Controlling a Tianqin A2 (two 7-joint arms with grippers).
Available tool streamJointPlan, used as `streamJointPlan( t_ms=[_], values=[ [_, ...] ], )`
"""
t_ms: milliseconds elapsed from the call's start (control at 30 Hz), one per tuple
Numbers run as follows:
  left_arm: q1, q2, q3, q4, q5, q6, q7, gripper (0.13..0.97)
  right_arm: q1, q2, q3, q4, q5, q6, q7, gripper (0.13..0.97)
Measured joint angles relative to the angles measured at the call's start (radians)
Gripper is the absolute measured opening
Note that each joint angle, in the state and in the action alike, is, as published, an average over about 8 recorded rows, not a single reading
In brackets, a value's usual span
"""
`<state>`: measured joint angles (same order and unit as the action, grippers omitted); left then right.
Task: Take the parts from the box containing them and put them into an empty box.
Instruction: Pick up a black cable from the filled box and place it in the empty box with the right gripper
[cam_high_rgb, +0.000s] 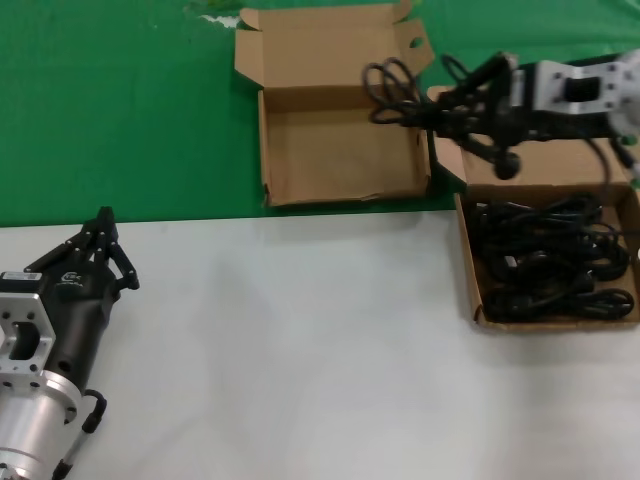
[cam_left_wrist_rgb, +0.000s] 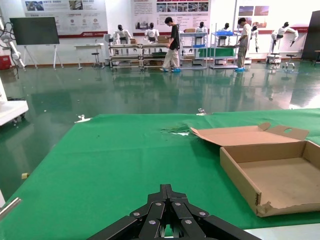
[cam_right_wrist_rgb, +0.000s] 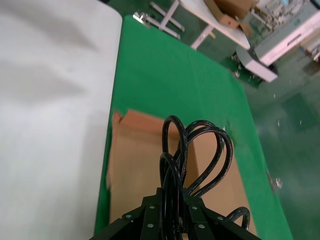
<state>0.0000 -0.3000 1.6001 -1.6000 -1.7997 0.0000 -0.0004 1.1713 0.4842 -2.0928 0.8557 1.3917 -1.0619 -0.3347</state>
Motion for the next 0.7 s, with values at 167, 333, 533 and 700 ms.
streamJointPlan(
  t_ms=[167,333,533,700],
  values=[
    [0.0,0.0,0.0,0.0,0.0,0.0,0.0,0.139,0.033,-0.102,-0.019,-0.089,-0.003,0.047,-0.055,0.195],
    [0.0,0.0,0.0,0.0,0.0,0.0,0.0,0.139,0.083,-0.218,-0.025,-0.26,0.003,0.106,-0.165,0.195],
    [0.0,0.0,0.0,0.0,0.0,0.0,0.0,0.139,0.162,-0.357,-0.003,-0.544,0.025,0.207,-0.37,0.195],
    [0.0,0.0,0.0,0.0,0.0,0.0,0.0,0.139,0.202,-0.437,-0.014,-0.704,0.075,0.306,-0.506,0.195]
  ],
)
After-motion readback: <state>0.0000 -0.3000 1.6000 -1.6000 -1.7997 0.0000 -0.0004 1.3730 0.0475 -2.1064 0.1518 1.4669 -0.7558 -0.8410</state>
